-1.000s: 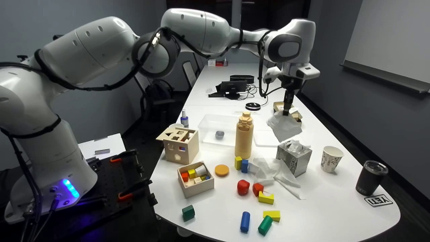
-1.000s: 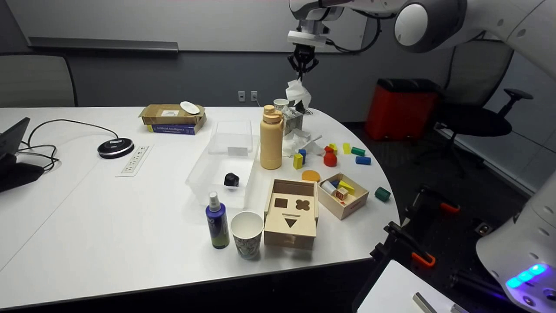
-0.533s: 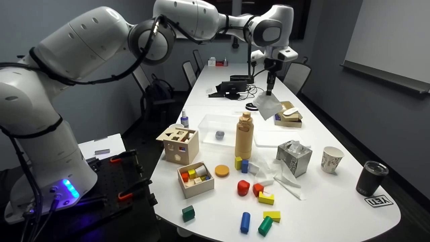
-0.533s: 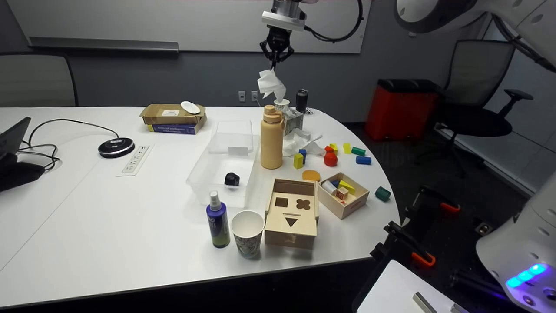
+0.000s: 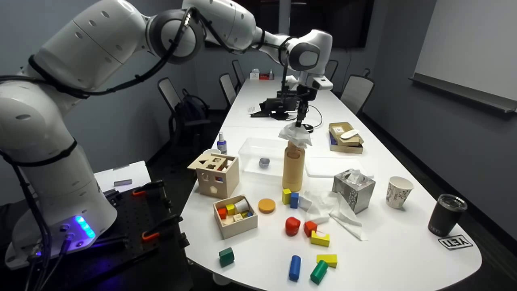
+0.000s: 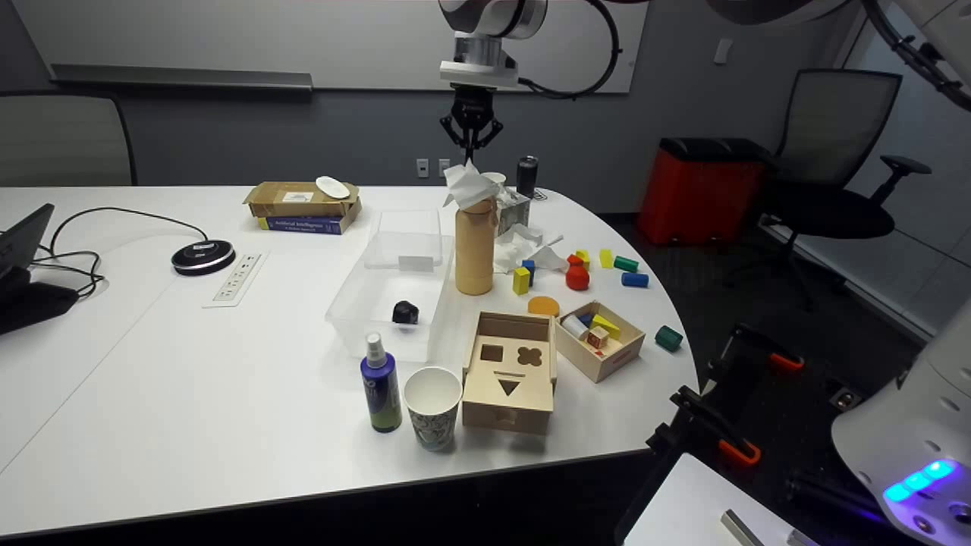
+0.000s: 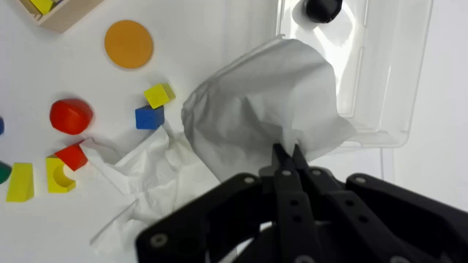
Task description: Pick up the wipe and clean the bottle
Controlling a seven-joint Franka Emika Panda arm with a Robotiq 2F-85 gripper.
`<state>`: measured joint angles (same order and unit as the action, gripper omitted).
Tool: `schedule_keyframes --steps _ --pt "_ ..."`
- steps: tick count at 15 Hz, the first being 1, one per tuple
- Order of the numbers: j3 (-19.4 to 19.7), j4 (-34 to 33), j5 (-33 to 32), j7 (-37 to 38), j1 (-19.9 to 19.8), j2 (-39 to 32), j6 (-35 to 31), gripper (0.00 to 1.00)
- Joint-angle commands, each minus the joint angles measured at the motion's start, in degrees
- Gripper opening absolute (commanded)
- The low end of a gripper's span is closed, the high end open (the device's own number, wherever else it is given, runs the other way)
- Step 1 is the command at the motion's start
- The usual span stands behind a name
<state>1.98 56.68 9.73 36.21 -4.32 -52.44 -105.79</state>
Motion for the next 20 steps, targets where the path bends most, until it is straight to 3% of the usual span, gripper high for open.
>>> schedule_keyframes --steps 1,4,12,20 --pt "0.6 13.6 -0.9 -1.0 1.4 7.7 -3.3 0.00" --pt "2.3 20.4 -1.4 -1.3 3.1 10.7 -7.6 0.00" --pt "4.0 41.2 -3.7 -2.5 6.1 20.6 -32.9 0.00" --pt "2.4 62.5 0.8 -1.3 6.3 35.7 -36.3 0.00"
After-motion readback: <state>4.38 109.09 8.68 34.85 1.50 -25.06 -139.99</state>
